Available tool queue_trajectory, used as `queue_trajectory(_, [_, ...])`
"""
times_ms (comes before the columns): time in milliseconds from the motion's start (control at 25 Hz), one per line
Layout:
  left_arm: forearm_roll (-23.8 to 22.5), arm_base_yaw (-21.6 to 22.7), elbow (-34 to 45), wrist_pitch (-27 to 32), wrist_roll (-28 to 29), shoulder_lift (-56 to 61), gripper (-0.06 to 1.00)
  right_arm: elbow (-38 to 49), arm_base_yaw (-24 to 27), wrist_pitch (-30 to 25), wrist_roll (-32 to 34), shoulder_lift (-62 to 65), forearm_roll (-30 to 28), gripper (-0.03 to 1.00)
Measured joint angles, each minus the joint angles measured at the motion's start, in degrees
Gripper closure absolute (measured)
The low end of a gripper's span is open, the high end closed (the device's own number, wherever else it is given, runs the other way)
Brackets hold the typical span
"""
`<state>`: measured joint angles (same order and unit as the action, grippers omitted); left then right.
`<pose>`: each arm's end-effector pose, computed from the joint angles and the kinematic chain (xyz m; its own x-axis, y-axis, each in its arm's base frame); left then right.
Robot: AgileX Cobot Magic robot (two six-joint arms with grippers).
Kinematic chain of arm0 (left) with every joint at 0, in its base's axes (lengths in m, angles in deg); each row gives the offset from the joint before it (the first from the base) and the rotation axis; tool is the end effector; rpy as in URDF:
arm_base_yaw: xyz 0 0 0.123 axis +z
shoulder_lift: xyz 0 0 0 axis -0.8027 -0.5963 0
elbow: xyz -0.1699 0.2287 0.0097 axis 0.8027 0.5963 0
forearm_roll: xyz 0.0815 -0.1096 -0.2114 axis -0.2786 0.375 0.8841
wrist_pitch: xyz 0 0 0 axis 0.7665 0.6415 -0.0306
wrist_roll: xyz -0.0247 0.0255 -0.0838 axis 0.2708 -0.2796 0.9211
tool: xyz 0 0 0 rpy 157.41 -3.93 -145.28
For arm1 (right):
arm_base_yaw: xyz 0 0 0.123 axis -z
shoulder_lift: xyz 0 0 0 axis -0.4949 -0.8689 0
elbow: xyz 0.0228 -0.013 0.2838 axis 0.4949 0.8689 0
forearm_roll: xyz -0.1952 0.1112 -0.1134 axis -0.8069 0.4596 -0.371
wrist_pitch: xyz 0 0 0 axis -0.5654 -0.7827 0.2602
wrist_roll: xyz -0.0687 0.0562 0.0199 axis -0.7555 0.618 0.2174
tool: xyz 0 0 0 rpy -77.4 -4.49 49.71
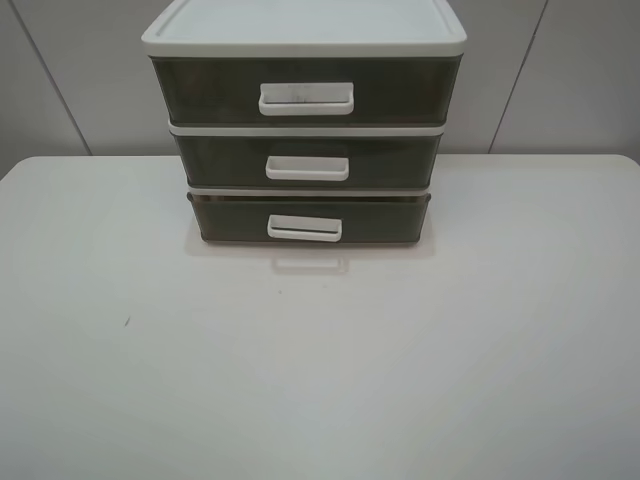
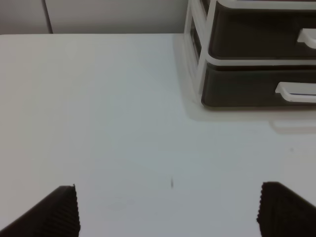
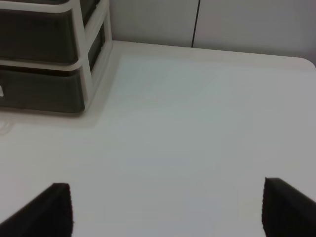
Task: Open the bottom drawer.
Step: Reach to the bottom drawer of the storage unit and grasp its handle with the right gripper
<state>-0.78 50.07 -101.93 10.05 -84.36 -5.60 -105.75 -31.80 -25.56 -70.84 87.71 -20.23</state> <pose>-0.0064 -0.0037 0.2789 -0.4475 0.0005 -0.8943 0.0869 0.9953 -0.0429 -0.0086 -0.0059 0.2834 -0.4365 -0.0653 -0.8974 -0.0041 0.9975 -0.0705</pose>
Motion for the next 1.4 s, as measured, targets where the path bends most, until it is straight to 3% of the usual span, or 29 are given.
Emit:
queue_trajectory(560, [0.0,0.0,0.0,0.0,0.0,0.0,0.2,0.0,1.3,0.0,0.0,0.0,-0.1,0.21])
queue_trajectory(680, [0.0,0.0,0.0,0.0,0.0,0.0,0.2,0.0,-0.6,0.0,0.0,-0.2,0.0,0.21])
queue_trajectory(880, [0.0,0.0,0.0,0.0,0.0,0.0,0.2,-1.6,-9.2,-0.1,0.0,-14.4,0.0,0.21])
queue_trajectory(1120, [0.0,0.0,0.0,0.0,0.0,0.0,0.2,-14.9,-21.5,0.3,0.0,-42.2,-4.5,0.21])
queue_trajectory(1400, [0.0,0.0,0.0,0.0,0.0,0.0,0.2,-22.9,-35.1,7.1,0.0,-64.2,-7.6,0.21])
